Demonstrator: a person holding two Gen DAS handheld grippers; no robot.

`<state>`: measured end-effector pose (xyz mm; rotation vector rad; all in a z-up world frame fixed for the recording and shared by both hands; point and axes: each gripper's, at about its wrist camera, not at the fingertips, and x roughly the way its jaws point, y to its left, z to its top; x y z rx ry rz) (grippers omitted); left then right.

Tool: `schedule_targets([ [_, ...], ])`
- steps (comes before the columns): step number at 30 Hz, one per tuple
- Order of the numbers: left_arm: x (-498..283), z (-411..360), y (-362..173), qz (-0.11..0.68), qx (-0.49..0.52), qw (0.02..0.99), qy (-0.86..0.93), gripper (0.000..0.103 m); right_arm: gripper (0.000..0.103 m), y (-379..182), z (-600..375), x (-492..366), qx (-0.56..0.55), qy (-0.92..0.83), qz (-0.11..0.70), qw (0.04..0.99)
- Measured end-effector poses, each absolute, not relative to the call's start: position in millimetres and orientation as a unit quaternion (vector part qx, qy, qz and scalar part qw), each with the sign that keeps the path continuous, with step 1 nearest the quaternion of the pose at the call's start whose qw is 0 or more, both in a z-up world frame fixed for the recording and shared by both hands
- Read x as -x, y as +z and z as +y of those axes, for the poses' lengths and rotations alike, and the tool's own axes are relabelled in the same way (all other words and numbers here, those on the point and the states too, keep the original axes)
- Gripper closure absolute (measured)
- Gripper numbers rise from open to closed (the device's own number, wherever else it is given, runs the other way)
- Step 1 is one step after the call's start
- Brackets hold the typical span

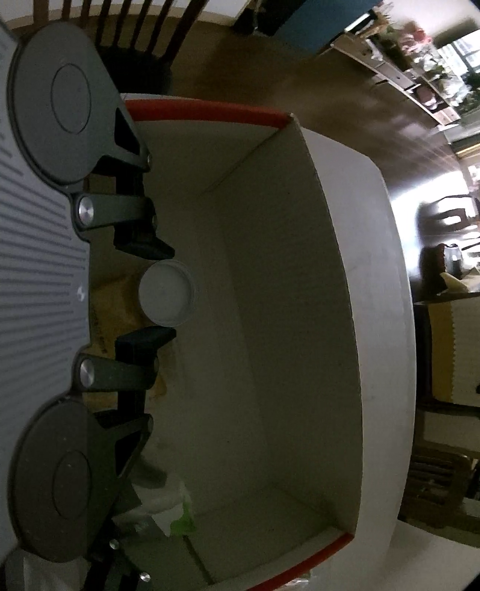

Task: Organize objects
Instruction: 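Carry the lid and pouch into the box and open both grippers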

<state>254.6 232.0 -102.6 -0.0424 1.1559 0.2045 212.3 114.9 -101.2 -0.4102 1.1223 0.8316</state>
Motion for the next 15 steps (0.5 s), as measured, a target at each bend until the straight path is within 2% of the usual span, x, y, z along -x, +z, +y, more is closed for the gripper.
schedule_targets([
  [6,-250,232,-102,0.546,0.026,0.831,0.104,0.064,0.072,-97,111,-211,0.18,0.382,0.514,0.746],
  [9,-248,231,-99,0.543,0.03,0.831,0.114,0.056,0.068,-93,106,-206,0.176,0.386,0.511,0.748],
  [13,-245,227,-94,0.534,0.031,0.837,0.115,0.055,0.061,-84,97,-205,0.168,0.391,0.503,0.752],
  [15,-239,224,-90,0.525,0.035,0.842,0.116,0.051,0.059,-81,99,-209,0.165,0.391,0.498,0.756],
])
